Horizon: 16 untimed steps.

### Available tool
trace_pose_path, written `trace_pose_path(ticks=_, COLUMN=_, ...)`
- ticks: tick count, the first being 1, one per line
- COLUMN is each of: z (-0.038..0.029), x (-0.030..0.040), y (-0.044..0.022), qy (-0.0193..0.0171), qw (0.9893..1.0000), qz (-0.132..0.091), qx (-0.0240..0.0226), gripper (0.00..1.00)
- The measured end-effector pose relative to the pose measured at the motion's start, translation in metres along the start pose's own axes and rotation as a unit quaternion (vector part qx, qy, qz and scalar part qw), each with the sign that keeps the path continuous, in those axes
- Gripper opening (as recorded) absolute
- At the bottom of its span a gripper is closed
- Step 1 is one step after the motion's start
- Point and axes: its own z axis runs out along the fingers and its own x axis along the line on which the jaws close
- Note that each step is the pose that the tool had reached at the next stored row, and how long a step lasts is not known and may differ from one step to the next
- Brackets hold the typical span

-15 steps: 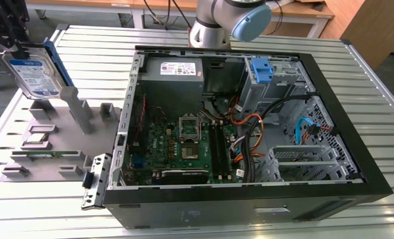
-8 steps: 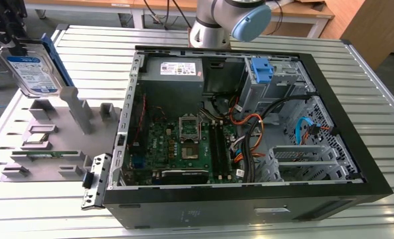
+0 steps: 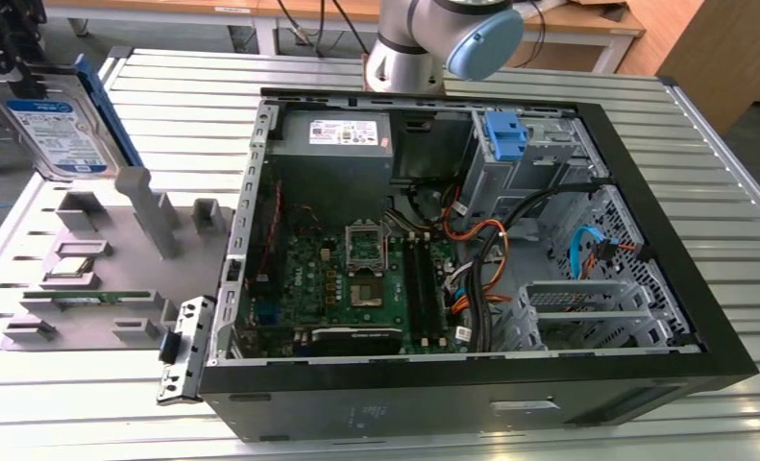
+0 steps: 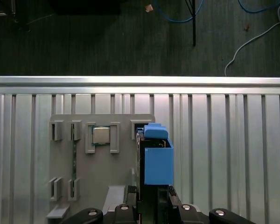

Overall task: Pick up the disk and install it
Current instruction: 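Pick up the disk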

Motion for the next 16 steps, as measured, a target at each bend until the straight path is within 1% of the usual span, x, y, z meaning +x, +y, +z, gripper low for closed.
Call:
trace_pose_path(ticks=2, z=-0.0037, x=-0.0002, y=0.0001, qy=0.0000, qw=1.0000, qz=0.000, qx=0.0000, gripper=0.35)
trace_pose_path(ticks=6, z=-0.0076, x=-0.0004, y=0.0002, qy=0.0000, qw=1.0000, qz=0.000, qx=0.0000, gripper=0.35)
trace_pose_path(ticks=16, z=-0.0088, x=-0.0004, y=0.0002, qy=0.0001, qw=1.0000, qz=0.000, qx=-0.0002, gripper=0.35)
